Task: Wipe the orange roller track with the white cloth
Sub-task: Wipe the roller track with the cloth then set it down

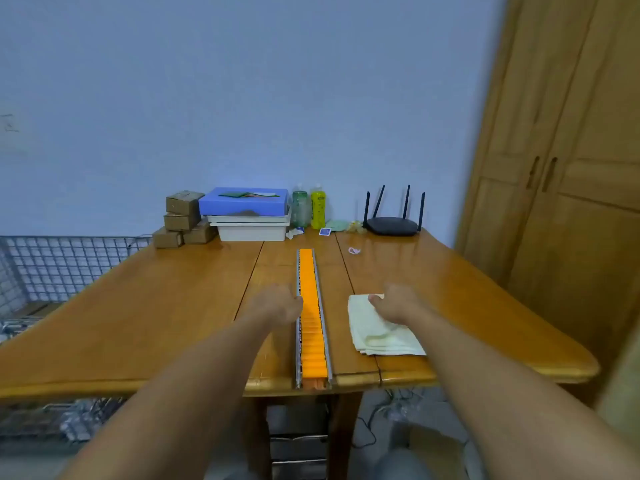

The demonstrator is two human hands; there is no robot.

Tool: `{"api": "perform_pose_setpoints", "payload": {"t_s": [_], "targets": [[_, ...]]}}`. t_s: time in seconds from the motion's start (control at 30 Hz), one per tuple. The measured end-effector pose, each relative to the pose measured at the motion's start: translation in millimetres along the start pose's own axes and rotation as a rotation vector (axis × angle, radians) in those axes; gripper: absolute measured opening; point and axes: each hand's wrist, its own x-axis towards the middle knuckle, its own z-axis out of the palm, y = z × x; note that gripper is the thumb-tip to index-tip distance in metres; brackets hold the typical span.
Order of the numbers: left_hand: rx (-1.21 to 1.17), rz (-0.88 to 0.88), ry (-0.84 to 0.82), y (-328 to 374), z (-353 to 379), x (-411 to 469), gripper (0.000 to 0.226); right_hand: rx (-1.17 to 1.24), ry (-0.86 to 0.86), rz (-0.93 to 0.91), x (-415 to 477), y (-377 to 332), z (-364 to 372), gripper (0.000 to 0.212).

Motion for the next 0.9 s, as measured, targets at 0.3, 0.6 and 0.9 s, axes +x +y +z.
{"api": "perform_pose_setpoints", "payload": {"t_s": [0.3,0.6,0.9], "targets": [[-0.093,-0.018,0.038,-11.4,35.7,20.6,0.035,-0.122,-0.031,0.042,-0.3,0.7,47.2,0.073],[-0.148,-0.027,0.117,-19.0,56.5,49.4,0.026,-0.214,0.130,-0.147,17.7,8.7,61.3,0.054],[-0.225,-0.032,0.145,-22.9,66.1,102.8,0.020,-0.207,0.211,-0.239,50.0,10.6,50.6,0.033]]}}
